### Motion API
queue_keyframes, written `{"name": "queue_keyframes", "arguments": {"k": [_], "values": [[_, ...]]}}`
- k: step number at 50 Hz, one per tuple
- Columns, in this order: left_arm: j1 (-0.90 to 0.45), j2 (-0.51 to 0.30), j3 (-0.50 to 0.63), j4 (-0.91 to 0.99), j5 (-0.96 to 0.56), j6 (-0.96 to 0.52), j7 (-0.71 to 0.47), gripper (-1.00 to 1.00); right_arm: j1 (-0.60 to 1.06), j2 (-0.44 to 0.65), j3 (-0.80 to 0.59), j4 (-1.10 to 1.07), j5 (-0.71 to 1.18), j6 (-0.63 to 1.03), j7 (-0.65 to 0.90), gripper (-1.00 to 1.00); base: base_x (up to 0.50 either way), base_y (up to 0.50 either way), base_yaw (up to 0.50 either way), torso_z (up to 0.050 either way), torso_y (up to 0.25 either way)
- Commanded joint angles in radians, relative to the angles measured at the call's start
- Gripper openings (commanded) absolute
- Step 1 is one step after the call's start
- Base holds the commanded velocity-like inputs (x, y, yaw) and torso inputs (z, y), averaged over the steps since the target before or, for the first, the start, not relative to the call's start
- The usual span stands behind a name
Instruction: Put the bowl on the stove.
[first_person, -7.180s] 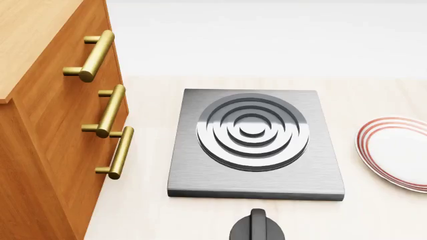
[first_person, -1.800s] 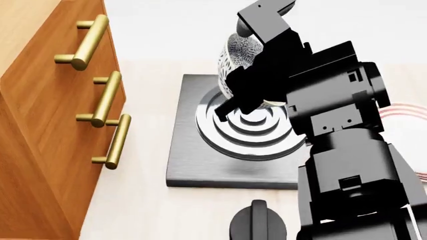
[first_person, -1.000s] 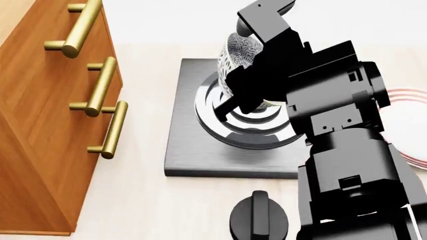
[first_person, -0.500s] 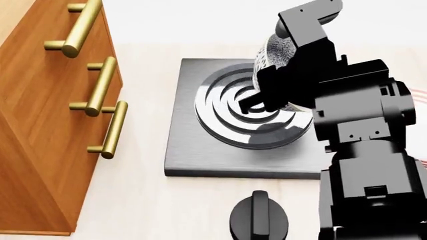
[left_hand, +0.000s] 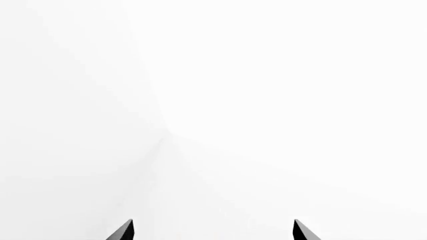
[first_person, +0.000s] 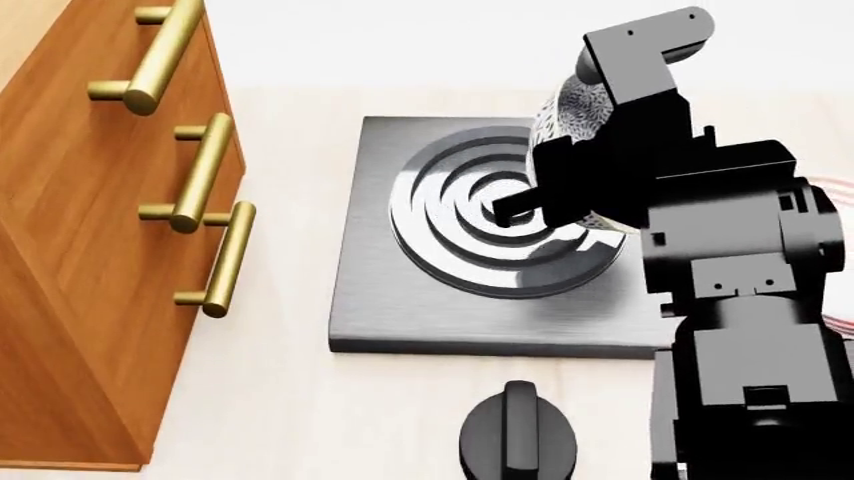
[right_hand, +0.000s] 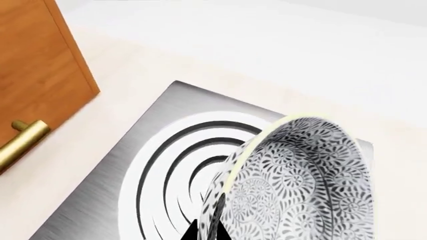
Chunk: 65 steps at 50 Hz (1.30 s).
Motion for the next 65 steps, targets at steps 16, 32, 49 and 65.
{"name": "queue_keyframes", "arguments": {"k": [16, 32, 49, 65], "values": [[-0.005, -0.008, -0.002, -0.007, 0.0, 0.001, -0.006, 1.0, 0.011, -0.026, 0.011, 0.0, 0.005, 0.002, -0.017, -1.0, 0.0, 0.0, 0.0, 0.0, 0.001], [0.005, -0.008, 0.007, -0.007, 0.025, 0.011, -0.001, 1.0, 0.011, -0.026, 0.011, 0.0, 0.005, 0.002, -0.017, -1.0, 0.0, 0.0, 0.0, 0.0, -0.095], [0.003, -0.011, 0.011, -0.01, 0.022, 0.009, -0.005, 1.0, 0.011, -0.026, 0.011, 0.0, 0.005, 0.002, -0.017, -1.0, 0.0, 0.0, 0.0, 0.0, -0.047], [0.004, -0.014, 0.013, -0.012, 0.021, 0.011, -0.008, 1.0, 0.011, -0.026, 0.011, 0.0, 0.005, 0.002, -0.017, 1.0, 0.0, 0.0, 0.0, 0.0, 0.0]]}}
